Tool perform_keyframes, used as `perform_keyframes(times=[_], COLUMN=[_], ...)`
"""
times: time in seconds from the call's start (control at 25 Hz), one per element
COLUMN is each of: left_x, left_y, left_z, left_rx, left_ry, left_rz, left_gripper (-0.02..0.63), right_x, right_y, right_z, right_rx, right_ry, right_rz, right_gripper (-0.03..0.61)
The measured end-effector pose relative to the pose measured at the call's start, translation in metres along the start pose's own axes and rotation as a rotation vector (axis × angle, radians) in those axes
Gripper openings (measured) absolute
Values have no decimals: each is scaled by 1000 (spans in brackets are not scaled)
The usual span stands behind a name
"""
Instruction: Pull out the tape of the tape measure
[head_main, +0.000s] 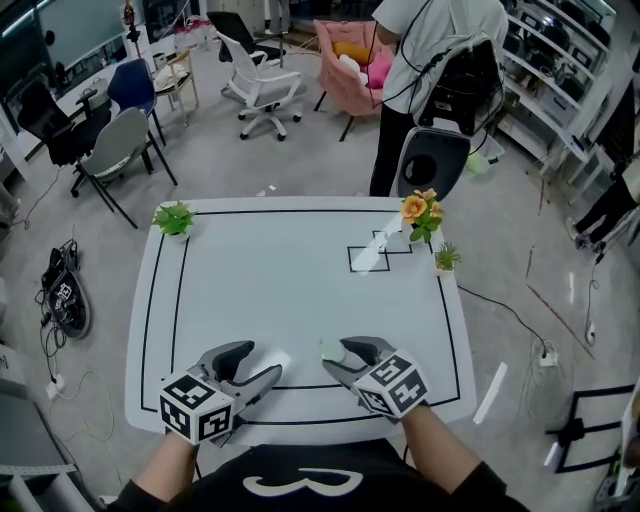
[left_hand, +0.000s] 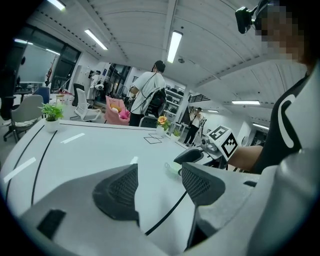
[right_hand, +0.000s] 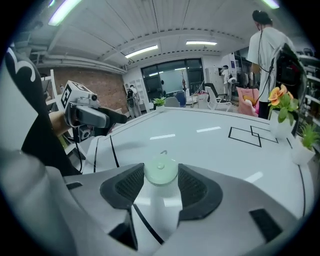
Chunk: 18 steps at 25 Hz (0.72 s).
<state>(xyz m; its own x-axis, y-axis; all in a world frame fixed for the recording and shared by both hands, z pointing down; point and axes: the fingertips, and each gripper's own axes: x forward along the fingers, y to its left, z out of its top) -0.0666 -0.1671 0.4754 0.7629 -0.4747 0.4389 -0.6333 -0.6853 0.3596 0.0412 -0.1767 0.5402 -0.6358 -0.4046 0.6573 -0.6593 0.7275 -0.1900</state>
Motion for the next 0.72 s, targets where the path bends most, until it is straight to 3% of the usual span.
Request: perform_keyframes(times=[0.24,0.4,0.72], left_x=[7,3,-11], left_y=[-6,-12,-34], left_z=[12,25,37], left_rx=[65,74,261], left_ry=[18,10,97], left_rz=[-103,-212,-448], left_gripper=[261,261,261], right_x=[-22,-41,-67], right_y=[12,28,66], right_z=[33,53,85], right_rx=[-18,-97,-292], right_ry=[-80,-118,-153], right_rz=[123,216,413], right_gripper=[218,218,218])
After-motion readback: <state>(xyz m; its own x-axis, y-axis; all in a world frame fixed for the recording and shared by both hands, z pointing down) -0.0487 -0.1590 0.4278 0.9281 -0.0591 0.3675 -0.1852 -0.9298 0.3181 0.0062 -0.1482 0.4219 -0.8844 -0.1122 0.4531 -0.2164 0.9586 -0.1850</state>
